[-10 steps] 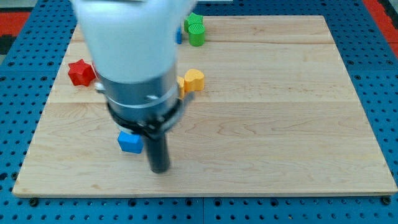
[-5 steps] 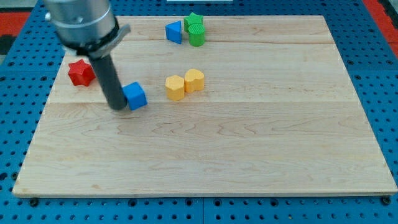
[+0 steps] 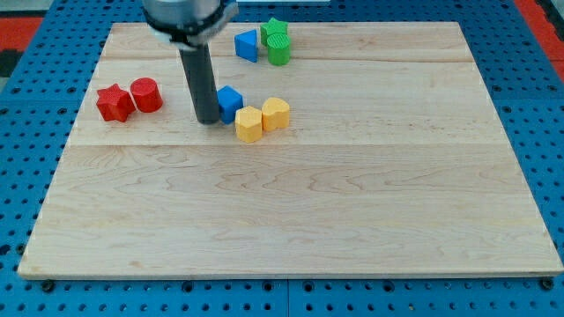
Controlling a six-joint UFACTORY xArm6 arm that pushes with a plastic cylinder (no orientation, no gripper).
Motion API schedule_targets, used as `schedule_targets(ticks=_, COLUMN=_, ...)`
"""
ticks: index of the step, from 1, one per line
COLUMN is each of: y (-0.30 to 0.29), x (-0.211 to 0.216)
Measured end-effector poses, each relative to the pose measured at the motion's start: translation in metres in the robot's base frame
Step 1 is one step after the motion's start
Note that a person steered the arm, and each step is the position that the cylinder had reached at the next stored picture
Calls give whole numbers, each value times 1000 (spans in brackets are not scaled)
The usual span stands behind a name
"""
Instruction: Drag the blue cube into the left side of the blue triangle
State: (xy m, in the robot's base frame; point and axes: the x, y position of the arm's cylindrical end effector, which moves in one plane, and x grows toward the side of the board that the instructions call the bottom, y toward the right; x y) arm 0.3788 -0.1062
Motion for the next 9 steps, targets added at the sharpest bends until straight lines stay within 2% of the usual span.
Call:
schedule_targets(ticks=1, y=2, x=-7)
schedule_targets(ticks=2, y=5, x=14)
schedule_targets(ticks=3, y=38, x=16)
schedule_targets(ticks=4, y=33, x=-22)
schedule_targets(ticks=5, y=15, x=-78)
schedule_targets(ticks=6, y=8, x=-69)
schedule_targets(ticks=7, y=-57, x=-73)
schedule_targets(ticks=8, y=-65, x=-107)
schedule_targets(ticks=9, y=11, x=-117)
